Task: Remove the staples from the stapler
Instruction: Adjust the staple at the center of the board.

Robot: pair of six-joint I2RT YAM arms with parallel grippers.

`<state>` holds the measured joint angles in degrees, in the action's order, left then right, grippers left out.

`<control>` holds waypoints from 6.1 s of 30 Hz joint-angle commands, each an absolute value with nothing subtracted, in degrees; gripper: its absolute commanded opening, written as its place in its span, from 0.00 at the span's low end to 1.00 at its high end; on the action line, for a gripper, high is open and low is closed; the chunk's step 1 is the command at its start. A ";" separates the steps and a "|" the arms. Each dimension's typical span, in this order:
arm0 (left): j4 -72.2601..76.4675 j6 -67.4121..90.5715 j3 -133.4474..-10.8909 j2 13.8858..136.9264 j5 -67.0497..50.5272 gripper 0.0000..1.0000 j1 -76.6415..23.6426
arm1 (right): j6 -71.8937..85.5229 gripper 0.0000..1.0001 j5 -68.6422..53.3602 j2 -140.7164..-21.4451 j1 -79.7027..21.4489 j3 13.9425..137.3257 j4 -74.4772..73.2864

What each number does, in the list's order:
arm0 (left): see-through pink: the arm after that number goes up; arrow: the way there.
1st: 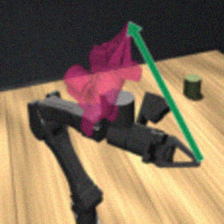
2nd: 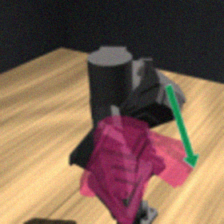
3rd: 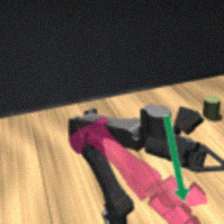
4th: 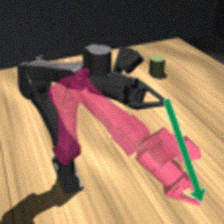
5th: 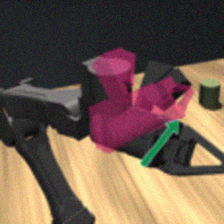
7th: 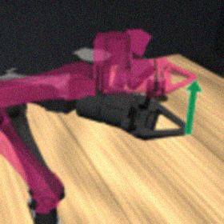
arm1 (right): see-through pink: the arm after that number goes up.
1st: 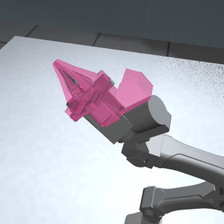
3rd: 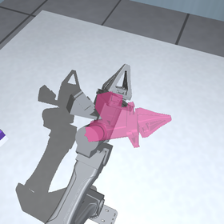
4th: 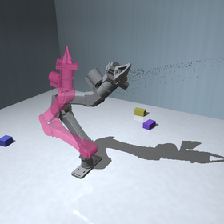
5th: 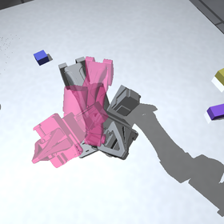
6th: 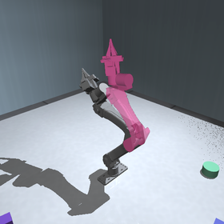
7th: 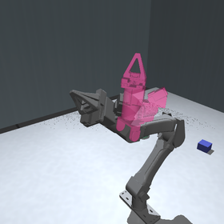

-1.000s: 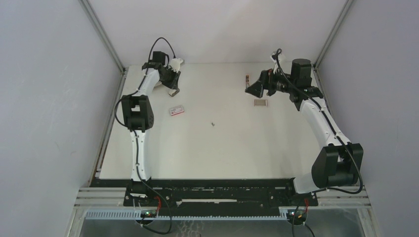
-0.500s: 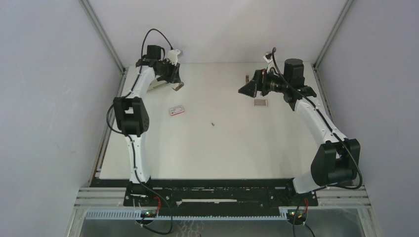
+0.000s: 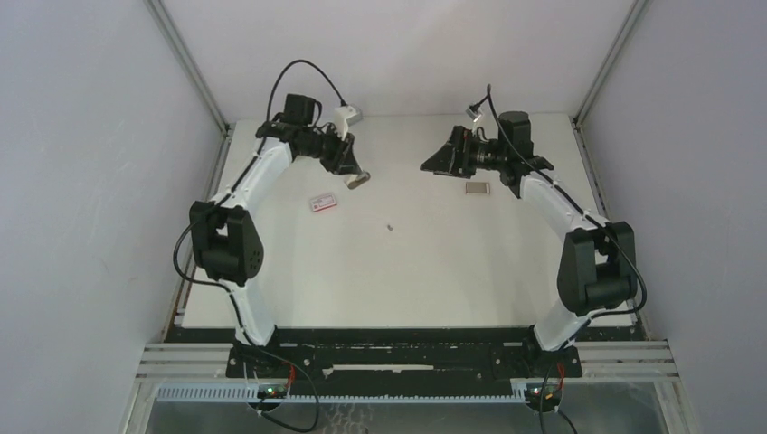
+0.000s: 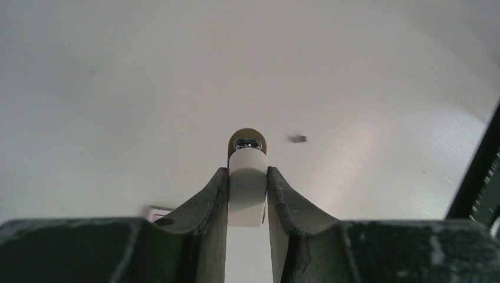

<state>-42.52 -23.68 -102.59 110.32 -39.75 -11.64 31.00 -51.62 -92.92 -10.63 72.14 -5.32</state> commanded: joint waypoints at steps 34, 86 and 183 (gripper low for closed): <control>-37.95 -24.54 -73.19 83.95 -51.22 0.00 -11.09 | 14.78 0.55 -31.31 -105.02 -24.29 73.93 -13.07; -31.03 -21.75 -59.41 72.59 -48.25 0.00 -4.74 | 1.85 0.31 -2.22 -116.82 -41.92 84.81 -22.24; -31.48 -21.72 -59.50 74.71 -50.10 0.03 -4.30 | 20.30 0.11 -35.34 -123.42 -30.95 82.42 -15.47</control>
